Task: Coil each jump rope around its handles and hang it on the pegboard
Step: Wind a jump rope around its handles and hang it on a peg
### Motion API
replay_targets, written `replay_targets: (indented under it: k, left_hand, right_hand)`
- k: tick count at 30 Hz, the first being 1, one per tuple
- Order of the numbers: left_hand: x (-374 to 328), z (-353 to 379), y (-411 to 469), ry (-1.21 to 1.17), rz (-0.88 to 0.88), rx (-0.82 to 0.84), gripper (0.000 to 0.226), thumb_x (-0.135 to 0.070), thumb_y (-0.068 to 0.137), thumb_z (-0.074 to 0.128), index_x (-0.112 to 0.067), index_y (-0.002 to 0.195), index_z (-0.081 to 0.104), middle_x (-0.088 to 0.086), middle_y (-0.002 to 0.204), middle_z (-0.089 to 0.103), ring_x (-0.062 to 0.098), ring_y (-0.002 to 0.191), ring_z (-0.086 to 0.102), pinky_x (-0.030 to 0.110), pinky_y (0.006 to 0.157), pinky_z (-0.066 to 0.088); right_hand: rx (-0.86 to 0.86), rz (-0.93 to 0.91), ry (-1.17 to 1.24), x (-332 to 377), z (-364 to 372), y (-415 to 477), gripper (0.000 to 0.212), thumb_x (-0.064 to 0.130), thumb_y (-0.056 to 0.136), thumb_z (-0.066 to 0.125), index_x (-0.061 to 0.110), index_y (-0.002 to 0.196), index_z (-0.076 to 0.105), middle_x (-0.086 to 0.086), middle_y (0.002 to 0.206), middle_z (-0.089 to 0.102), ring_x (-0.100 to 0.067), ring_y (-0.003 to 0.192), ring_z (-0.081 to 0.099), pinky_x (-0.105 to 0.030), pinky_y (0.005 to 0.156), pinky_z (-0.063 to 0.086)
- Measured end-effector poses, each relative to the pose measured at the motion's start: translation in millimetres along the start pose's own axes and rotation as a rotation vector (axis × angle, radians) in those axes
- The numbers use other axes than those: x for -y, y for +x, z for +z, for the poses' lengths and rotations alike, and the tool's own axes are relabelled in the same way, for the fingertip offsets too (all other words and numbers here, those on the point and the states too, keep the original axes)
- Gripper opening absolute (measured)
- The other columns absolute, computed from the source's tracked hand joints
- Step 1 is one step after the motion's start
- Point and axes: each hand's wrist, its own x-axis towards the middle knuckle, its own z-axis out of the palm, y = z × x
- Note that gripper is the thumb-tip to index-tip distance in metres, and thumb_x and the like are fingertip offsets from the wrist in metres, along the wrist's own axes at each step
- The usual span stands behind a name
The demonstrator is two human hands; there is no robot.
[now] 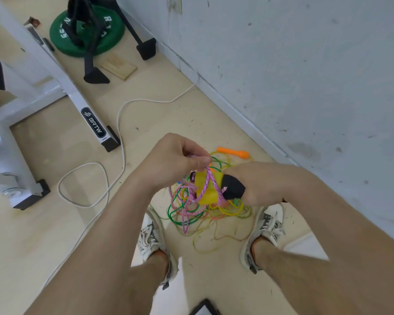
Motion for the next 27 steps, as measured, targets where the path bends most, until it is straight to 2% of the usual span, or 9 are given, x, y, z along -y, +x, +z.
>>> replay_targets:
  k: [5, 7, 9, 12, 15, 18, 22, 24, 27]
  left_hand:
    - [16, -19, 5, 0.049, -0.164, -0.120, 0.021, -0.017, 0.088, 0.062, -0.006, 0.071, 0.067, 0.006, 0.051, 0.059, 0.016, 0.048, 0.047, 0.022, 0.052, 0.038]
    - [25, -24, 3, 0.320, -0.252, 0.009, 0.015, -0.013, 0.088, 0.053, -0.015, 0.080, 0.066, 0.001, 0.060, 0.069, 0.013, 0.052, 0.057, 0.021, 0.055, 0.043]
    - [29, -24, 0, 0.439, -0.142, -0.001, 0.018, -0.014, 0.091, 0.052, -0.026, 0.089, 0.065, -0.007, 0.087, 0.073, 0.002, 0.077, 0.064, 0.021, 0.072, 0.045]
    - [4, -26, -15, -0.145, 0.114, -0.289, 0.026, -0.018, 0.100, 0.045, -0.025, 0.103, 0.069, -0.010, 0.107, 0.070, -0.003, 0.103, 0.060, 0.025, 0.094, 0.042]
    - [-38, -17, -38, -0.510, 0.243, -0.227, 0.040, -0.034, 0.100, 0.033, -0.019, 0.113, 0.068, -0.002, 0.120, 0.067, 0.011, 0.119, 0.057, 0.036, 0.106, 0.038]
    - [-73, 8, -68, -0.383, 0.232, -0.109, 0.050, -0.045, 0.101, 0.033, -0.009, 0.110, 0.067, 0.005, 0.111, 0.067, 0.018, 0.098, 0.063, 0.030, 0.094, 0.047]
    - [-100, 43, -103, -0.240, 0.206, -0.240, 0.051, -0.043, 0.100, 0.035, -0.023, 0.057, 0.054, -0.007, 0.051, 0.058, 0.013, 0.051, 0.053, 0.027, 0.058, 0.045]
    - [-94, 55, -110, -0.182, 0.268, -0.237, 0.031, -0.031, 0.095, 0.038, -0.026, 0.067, 0.051, -0.006, 0.060, 0.056, 0.019, 0.061, 0.054, 0.036, 0.066, 0.051]
    - [-98, 60, -137, -0.059, 0.347, -0.252, 0.018, -0.025, 0.089, 0.046, -0.022, 0.073, 0.055, -0.004, 0.062, 0.059, 0.021, 0.064, 0.052, 0.038, 0.066, 0.046]
  right_hand:
    - [-0.314, 0.119, 0.556, -30, -19, -12, 0.015, -0.005, 0.078, 0.062, 0.002, 0.092, 0.059, -0.018, 0.080, 0.063, -0.023, 0.067, 0.060, -0.034, 0.057, 0.050]
    - [-0.244, 0.062, 0.925, -31, -25, -29, 0.018, -0.004, 0.076, 0.070, 0.005, 0.085, 0.058, -0.013, 0.070, 0.064, -0.020, 0.056, 0.061, -0.028, 0.050, 0.051]
    - [-0.100, -0.090, 1.132, -28, -28, -44, 0.017, 0.003, 0.073, 0.069, 0.001, 0.087, 0.060, -0.014, 0.072, 0.066, -0.024, 0.060, 0.063, -0.032, 0.059, 0.053]
    - [0.070, -0.235, 1.342, -14, -24, -61, 0.036, 0.008, 0.072, 0.069, -0.013, 0.100, 0.059, -0.017, 0.081, 0.066, -0.028, 0.064, 0.063, -0.035, 0.064, 0.054]
    - [0.200, -0.348, 1.543, 8, -14, -85, 0.038, 0.008, 0.069, 0.073, -0.004, 0.103, 0.065, -0.020, 0.083, 0.067, -0.027, 0.065, 0.066, -0.034, 0.064, 0.056]
    - [0.256, -0.486, 1.642, 35, -3, -120, 0.041, 0.017, 0.070, 0.078, 0.005, 0.108, 0.068, -0.020, 0.087, 0.068, -0.026, 0.068, 0.067, -0.035, 0.068, 0.056]
    - [0.116, -0.577, 1.834, 77, 20, -168, 0.031, 0.019, 0.072, 0.076, 0.004, 0.098, 0.070, -0.014, 0.087, 0.066, -0.033, 0.081, 0.069, -0.044, 0.077, 0.056]
    - [0.002, -0.538, 1.875, 94, 26, -182, 0.020, 0.016, 0.080, 0.066, 0.000, 0.093, 0.066, -0.013, 0.086, 0.064, -0.037, 0.087, 0.069, -0.050, 0.080, 0.057]
    - [-0.303, -0.296, 1.765, 112, 27, -214, 0.010, 0.008, 0.087, 0.056, -0.002, 0.088, 0.059, -0.015, 0.076, 0.061, -0.027, 0.065, 0.063, -0.037, 0.061, 0.056]
